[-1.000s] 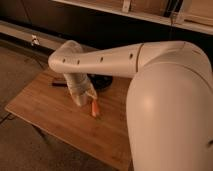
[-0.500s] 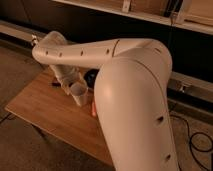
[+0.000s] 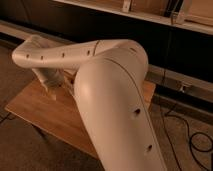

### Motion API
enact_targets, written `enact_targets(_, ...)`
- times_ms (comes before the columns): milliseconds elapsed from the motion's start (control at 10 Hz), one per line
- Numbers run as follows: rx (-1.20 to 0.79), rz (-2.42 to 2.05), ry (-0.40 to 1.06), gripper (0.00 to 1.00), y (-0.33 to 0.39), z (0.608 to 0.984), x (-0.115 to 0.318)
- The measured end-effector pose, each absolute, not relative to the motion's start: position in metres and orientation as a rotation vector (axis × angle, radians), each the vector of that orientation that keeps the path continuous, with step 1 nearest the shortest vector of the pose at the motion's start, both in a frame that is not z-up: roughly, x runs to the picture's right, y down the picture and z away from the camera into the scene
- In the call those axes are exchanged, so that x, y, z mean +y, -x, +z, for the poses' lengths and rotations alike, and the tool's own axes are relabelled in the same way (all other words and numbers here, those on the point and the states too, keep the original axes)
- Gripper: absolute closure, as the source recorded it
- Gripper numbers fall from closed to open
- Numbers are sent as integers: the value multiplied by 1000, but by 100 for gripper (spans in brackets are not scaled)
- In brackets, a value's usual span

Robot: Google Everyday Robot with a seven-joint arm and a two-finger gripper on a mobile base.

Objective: Move the arm in a circular motion

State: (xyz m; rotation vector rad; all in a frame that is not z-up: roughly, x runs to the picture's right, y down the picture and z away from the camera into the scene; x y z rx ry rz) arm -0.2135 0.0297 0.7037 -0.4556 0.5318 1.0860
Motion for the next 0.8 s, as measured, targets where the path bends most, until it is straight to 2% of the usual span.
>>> enact_targets(500,604,1131,464,35,161,659,61)
enact_targets(800,657,1230,344,35,89,655,45)
